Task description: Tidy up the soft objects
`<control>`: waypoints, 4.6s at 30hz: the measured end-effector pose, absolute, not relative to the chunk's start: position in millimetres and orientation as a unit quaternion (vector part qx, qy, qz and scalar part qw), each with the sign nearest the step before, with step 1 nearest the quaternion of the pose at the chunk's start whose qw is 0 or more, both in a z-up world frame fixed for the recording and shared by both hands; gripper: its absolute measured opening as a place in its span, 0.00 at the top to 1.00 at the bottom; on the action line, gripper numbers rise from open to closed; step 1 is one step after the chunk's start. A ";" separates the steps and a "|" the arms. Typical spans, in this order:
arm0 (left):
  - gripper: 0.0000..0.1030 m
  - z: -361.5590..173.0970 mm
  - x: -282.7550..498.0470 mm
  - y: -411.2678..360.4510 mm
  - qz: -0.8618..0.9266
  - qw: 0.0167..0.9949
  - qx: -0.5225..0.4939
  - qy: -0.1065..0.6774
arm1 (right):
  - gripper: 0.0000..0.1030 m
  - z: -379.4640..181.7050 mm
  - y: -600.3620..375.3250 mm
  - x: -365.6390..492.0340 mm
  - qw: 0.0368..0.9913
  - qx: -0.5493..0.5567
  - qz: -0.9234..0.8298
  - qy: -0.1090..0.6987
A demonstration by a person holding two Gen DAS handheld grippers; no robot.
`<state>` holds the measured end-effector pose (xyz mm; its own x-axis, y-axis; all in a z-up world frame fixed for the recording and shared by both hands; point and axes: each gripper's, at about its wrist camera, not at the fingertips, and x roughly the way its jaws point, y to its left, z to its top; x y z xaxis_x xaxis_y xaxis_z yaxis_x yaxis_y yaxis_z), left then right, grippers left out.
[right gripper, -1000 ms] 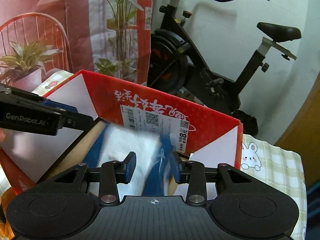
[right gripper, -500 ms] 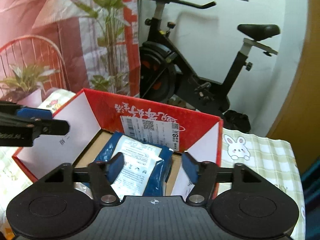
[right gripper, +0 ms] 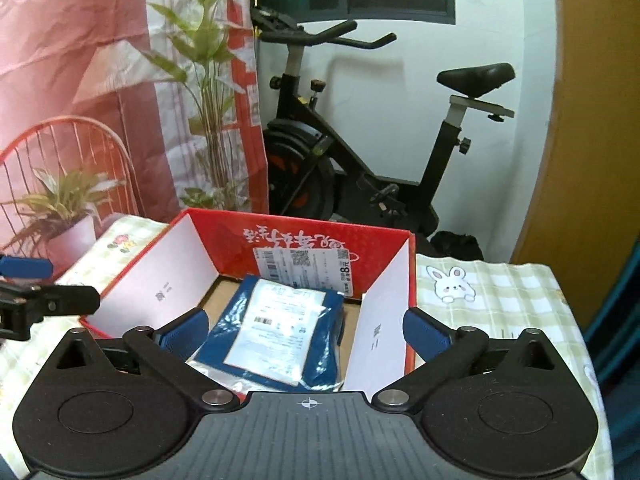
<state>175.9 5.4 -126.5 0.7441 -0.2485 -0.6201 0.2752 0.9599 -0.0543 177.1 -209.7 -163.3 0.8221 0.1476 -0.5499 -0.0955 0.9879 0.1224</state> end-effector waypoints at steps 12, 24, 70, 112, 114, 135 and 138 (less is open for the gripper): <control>0.03 -138.1 144.8 20.6 -0.119 0.935 0.024 0.333 | 0.00 -184.4 -205.6 126.4 0.955 0.065 0.055 0.285; 0.03 -163.1 132.3 25.9 -0.111 0.932 0.000 0.345 | 0.00 -213.5 -192.1 109.4 0.949 0.066 0.058 0.303; 0.44 -241.8 157.6 46.4 -0.162 0.868 -0.114 0.455 | 0.21 -274.6 -182.6 139.2 0.897 0.095 0.134 0.411; 0.77 -246.2 144.2 39.7 -0.192 0.872 -0.122 0.434 | 0.80 -276.7 -191.5 133.0 0.893 0.161 0.157 0.389; 0.77 -246.8 144.7 40.2 -0.192 0.871 -0.124 0.435 | 0.79 -278.4 -191.4 133.9 0.891 0.165 0.155 0.393; 0.80 -195.2 118.0 47.1 -0.217 0.899 -0.137 0.355 | 0.90 -213.2 -185.6 106.0 0.924 0.140 0.186 0.304; 0.80 -179.2 112.6 48.5 -0.221 0.906 -0.138 0.335 | 0.90 -198.3 -184.8 101.8 0.929 0.136 0.191 0.287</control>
